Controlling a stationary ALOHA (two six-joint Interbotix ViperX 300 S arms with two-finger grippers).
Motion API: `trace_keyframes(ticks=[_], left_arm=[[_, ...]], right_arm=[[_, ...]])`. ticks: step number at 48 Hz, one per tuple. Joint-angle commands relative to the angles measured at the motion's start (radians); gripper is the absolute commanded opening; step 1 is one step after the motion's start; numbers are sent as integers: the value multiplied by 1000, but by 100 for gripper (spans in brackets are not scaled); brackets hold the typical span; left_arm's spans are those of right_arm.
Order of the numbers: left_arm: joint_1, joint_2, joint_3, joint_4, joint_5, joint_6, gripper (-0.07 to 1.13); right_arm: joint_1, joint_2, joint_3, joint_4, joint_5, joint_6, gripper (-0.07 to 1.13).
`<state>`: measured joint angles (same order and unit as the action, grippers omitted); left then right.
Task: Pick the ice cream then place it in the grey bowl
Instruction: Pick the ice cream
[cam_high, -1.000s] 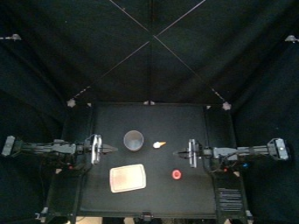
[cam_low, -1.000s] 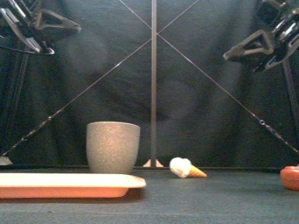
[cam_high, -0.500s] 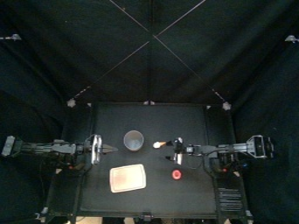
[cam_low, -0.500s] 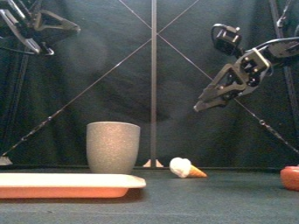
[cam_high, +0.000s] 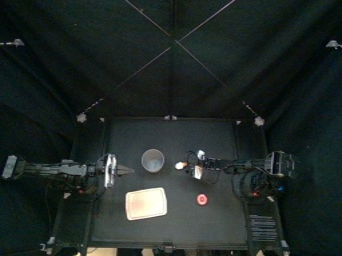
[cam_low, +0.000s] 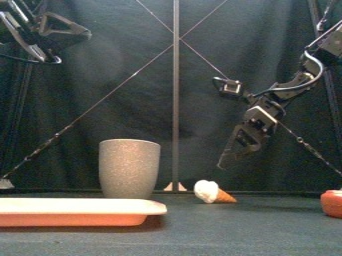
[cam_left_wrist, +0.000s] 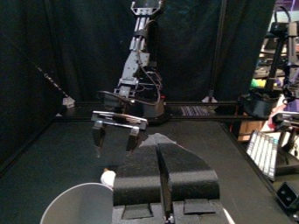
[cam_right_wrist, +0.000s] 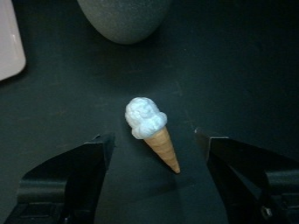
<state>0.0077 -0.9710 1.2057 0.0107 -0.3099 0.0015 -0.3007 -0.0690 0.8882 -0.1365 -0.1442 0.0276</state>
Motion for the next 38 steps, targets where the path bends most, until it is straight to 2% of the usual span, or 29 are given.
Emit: trace_keyframes(ticks=[1, 31, 38], left_arm=[[2, 3, -14, 2, -9, 2, -3], [3, 3, -11, 2, -9, 2, -3], [3, 3, -11, 2, -9, 2, -3]], right_arm=[[-6, 26, -43, -2, 3, -2, 104], [3, 207, -164, 14, 80, 2, 102], [3, 215, -181, 14, 115, 2, 91]])
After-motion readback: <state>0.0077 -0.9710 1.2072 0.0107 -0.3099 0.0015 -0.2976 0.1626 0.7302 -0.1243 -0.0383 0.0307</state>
